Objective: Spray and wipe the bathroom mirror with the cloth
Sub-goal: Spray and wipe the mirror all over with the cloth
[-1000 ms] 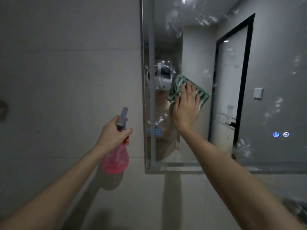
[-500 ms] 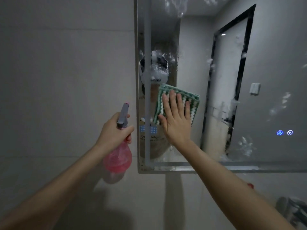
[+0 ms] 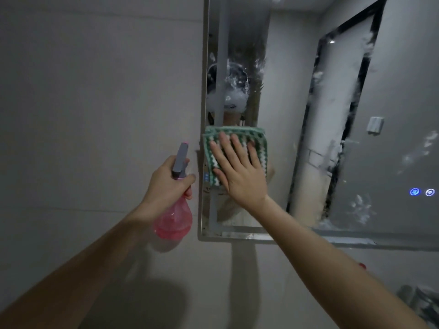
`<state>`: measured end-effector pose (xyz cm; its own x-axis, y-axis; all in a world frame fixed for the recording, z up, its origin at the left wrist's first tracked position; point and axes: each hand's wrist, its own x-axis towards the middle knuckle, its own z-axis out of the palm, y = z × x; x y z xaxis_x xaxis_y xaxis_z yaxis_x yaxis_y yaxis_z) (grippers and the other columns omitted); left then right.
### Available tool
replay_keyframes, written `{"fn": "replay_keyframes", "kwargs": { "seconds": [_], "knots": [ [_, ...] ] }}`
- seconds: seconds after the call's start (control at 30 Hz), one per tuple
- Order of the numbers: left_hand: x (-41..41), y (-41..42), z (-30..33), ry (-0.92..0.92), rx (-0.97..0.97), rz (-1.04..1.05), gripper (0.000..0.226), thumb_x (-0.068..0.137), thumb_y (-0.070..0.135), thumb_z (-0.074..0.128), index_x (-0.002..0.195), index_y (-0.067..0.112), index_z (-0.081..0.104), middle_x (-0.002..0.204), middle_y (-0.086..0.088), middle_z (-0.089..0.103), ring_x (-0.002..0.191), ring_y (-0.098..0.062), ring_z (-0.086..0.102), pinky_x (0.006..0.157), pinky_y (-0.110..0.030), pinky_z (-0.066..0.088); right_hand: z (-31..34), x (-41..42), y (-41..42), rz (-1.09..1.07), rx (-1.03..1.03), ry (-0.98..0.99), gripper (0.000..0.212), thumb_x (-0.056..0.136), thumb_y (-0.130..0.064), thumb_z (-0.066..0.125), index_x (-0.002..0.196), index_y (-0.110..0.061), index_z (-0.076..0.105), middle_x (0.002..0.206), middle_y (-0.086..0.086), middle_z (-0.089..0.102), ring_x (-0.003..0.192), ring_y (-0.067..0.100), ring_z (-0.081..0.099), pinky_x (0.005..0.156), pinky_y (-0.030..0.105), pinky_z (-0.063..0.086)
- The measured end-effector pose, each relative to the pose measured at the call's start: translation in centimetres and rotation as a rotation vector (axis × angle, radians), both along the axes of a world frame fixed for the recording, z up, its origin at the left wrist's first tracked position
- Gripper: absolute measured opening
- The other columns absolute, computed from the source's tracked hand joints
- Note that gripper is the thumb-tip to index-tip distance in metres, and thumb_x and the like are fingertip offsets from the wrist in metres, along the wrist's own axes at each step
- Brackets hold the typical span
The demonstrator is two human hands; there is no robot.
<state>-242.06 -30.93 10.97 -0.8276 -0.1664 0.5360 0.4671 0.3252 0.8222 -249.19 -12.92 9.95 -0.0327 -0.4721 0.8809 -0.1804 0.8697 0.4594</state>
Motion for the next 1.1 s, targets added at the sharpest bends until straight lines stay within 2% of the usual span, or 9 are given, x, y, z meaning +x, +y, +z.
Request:
{"fn": "replay_keyframes", "kwargs": {
  "seconds": [0.07, 0.17, 0.3, 0.4, 0.53, 0.67, 0.8, 0.97, 1.1],
  "knots": [
    [-0.1, 0.0, 1.0, 0.031, 0.018, 0.008, 0.024, 0.084, 0.001, 0.061, 0.104, 0.011, 0.054, 0.06, -0.008, 0.056, 0.046, -0.024, 0.056, 0.054, -0.034, 0.052, 3.1, -0.1, -0.1, 0.02, 0.013, 0.018, 0.05, 0.101, -0.04, 0.037, 0.147, -0.019, 0.038, 0.153, 0.005, 0.033, 0.143, 0.022, 0.027, 0.117, 0.042, 0.017],
    [-0.3, 0.2, 2.2, 0.056, 0.013, 0.005, 0.023, 0.085, 0.001, 0.061, 0.105, 0.011, 0.054, 0.062, -0.009, 0.057, 0.045, -0.019, 0.056, 0.05, -0.031, 0.051, 6.9, -0.2, 0.5, 0.009, 0.003, 0.035, 0.05, 0.102, -0.039, 0.035, 0.148, -0.02, 0.035, 0.154, 0.005, 0.031, 0.143, 0.023, 0.027, 0.117, 0.042, 0.016],
    [-0.3, 0.7, 2.2, 0.048, 0.003, 0.002, 0.023, 0.085, 0.0, 0.06, 0.107, 0.007, 0.055, 0.062, -0.009, 0.057, 0.042, -0.016, 0.054, 0.046, -0.027, 0.048, 7.2, -0.1, 0.5, 0.003, -0.09, 0.008, 0.05, 0.103, -0.039, 0.033, 0.149, -0.02, 0.032, 0.155, 0.005, 0.028, 0.144, 0.024, 0.024, 0.118, 0.043, 0.012],
    [0.3, 0.7, 0.9, 0.013, 0.003, 0.01, 0.025, 0.084, -0.001, 0.06, 0.108, 0.009, 0.055, 0.064, -0.009, 0.058, 0.045, -0.016, 0.056, 0.046, -0.023, 0.048, 4.4, 0.2, -0.6, 0.019, -0.179, -0.05, 0.051, 0.102, -0.039, 0.033, 0.149, -0.018, 0.031, 0.155, 0.007, 0.028, 0.144, 0.025, 0.023, 0.118, 0.044, 0.012],
    [1.2, 0.2, -1.8, -0.069, 0.037, -0.018, 0.028, 0.084, -0.001, 0.061, 0.109, 0.009, 0.055, 0.066, -0.009, 0.057, 0.045, -0.017, 0.055, 0.052, -0.032, 0.05, -1.5, 0.3, -0.8, 0.029, -0.142, -0.103, 0.052, 0.101, -0.04, 0.037, 0.149, -0.019, 0.032, 0.155, 0.005, 0.027, 0.145, 0.022, 0.019, 0.119, 0.043, 0.011],
    [1.8, 0.1, -5.0, -0.137, 0.015, 0.017, 0.027, 0.084, -0.004, 0.06, 0.108, 0.005, 0.055, 0.066, -0.009, 0.056, 0.041, -0.012, 0.051, 0.047, -0.028, 0.047, -9.2, 1.0, -0.9, 0.016, -0.123, -0.178, 0.054, 0.102, -0.042, 0.035, 0.15, -0.021, 0.025, 0.158, 0.002, 0.016, 0.147, 0.021, 0.012, 0.119, 0.041, 0.008],
    [2.3, 0.1, -7.0, -0.188, 0.011, 0.032, 0.028, 0.084, -0.005, 0.06, 0.11, 0.002, 0.054, 0.062, -0.01, 0.054, 0.04, -0.014, 0.05, 0.047, -0.031, 0.047, -13.6, 1.4, -0.3, -0.034, -0.049, -0.22, 0.056, 0.102, -0.043, 0.036, 0.152, -0.023, 0.022, 0.16, 0.001, 0.008, 0.147, 0.019, 0.012, 0.119, 0.039, 0.006],
    [2.0, -0.3, -4.8, -0.147, -0.017, 0.039, 0.03, 0.083, -0.004, 0.059, 0.111, 0.006, 0.054, 0.074, -0.011, 0.058, 0.047, -0.019, 0.053, 0.046, -0.025, 0.047, -10.7, 1.1, 0.2, -0.039, 0.05, -0.186, 0.053, 0.101, -0.041, 0.037, 0.151, -0.024, 0.026, 0.158, -0.002, 0.018, 0.146, 0.018, 0.017, 0.116, 0.039, 0.014],
    [1.3, -0.5, -1.8, -0.079, -0.014, 0.067, 0.029, 0.083, -0.002, 0.06, 0.109, 0.011, 0.054, 0.076, -0.01, 0.061, 0.043, -0.016, 0.056, 0.047, -0.022, 0.048, -3.2, 0.5, -0.5, -0.005, 0.053, -0.127, 0.053, 0.101, -0.041, 0.035, 0.15, -0.024, 0.026, 0.157, 0.0, 0.024, 0.146, 0.017, 0.015, 0.116, 0.04, 0.011]
  ]
}}
